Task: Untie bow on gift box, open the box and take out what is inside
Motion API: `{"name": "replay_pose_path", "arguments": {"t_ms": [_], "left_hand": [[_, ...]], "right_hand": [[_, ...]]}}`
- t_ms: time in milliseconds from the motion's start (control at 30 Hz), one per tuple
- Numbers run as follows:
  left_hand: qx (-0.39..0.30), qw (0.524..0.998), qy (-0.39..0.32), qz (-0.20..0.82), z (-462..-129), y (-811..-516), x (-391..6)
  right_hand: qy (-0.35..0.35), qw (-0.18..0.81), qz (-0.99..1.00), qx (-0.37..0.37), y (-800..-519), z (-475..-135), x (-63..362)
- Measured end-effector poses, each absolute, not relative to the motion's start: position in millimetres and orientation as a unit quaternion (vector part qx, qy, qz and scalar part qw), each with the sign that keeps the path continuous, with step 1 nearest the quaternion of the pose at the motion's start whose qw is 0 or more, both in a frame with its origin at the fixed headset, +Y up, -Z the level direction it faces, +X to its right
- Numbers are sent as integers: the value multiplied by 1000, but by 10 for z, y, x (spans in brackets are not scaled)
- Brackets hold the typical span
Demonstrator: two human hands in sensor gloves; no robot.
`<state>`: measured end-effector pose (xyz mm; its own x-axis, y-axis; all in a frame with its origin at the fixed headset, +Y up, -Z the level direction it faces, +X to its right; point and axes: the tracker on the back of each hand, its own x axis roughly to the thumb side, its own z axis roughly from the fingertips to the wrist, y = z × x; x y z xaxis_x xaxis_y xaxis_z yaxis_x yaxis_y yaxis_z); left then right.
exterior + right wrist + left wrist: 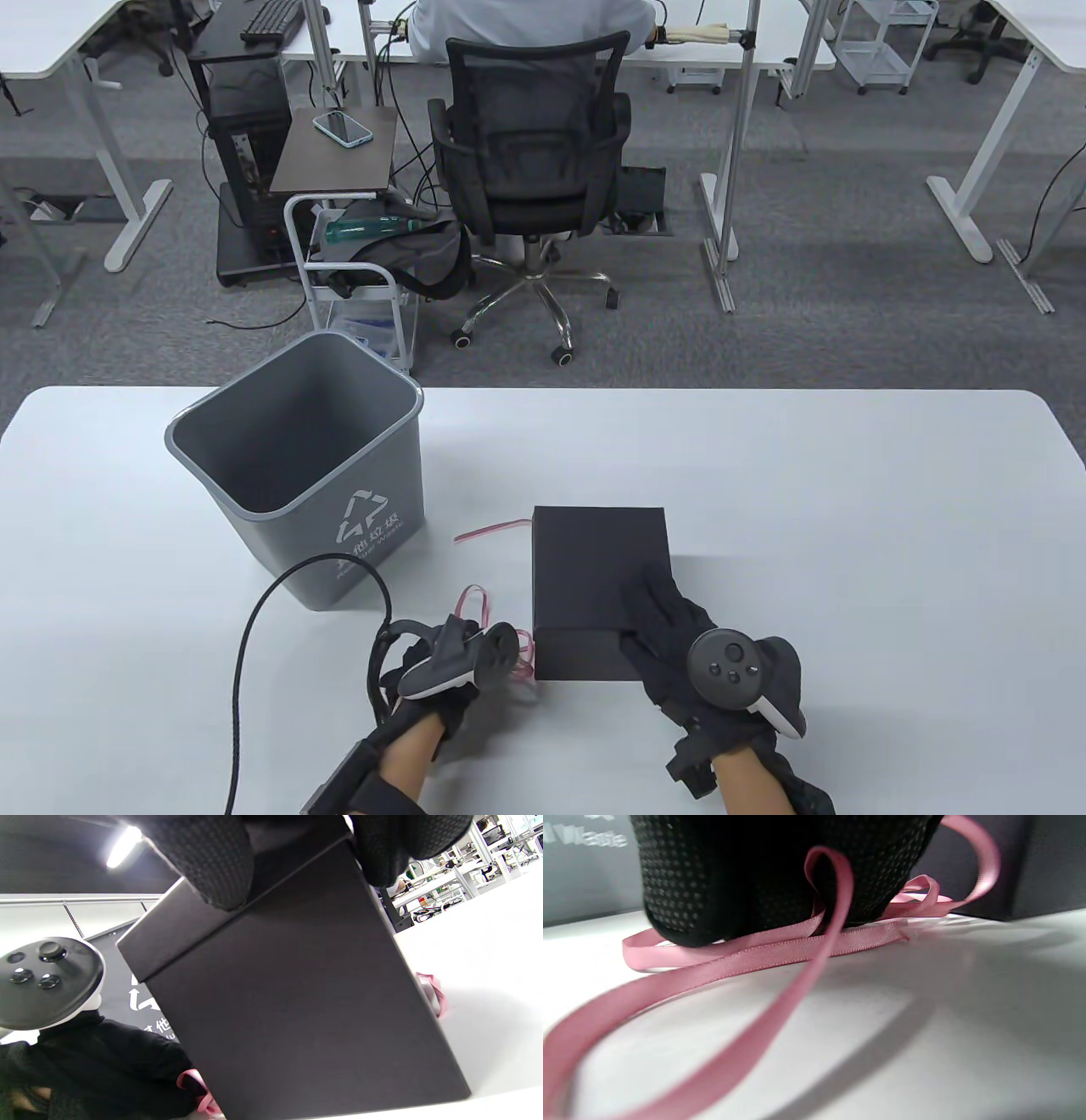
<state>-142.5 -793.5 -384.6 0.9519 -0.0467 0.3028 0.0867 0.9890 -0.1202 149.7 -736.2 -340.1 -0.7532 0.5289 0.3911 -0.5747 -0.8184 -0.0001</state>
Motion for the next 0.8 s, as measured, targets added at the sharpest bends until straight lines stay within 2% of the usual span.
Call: {"name": "replay_pose_path", "arguments": {"t_ms": [233,400,533,633,700,800], "left_hand": [[-90,993,-77,-11,-3725,-7812,-1967],[-58,993,-19,-100,-3592,-7649,-2333],[-25,996,51,-67,-3484,-7487,-2658],[-6,973,146,-181,-3448,-7419,-2789],[-7,958,189,-214,-3443,-7402,-2866],[-3,980,172,-104,-3437,-7347,-2920]], "right_hand": [[-58,296,934,189,-7361,-3405,1491],[-63,295,935,186,-7365,-3398,1495],[-63,292,936,185,-7362,-3401,1485],[-61,295,935,185,-7357,-3395,1491],[-62,294,936,185,-7355,-3392,1488],[-62,296,935,184,-7356,-3398,1486]]}}
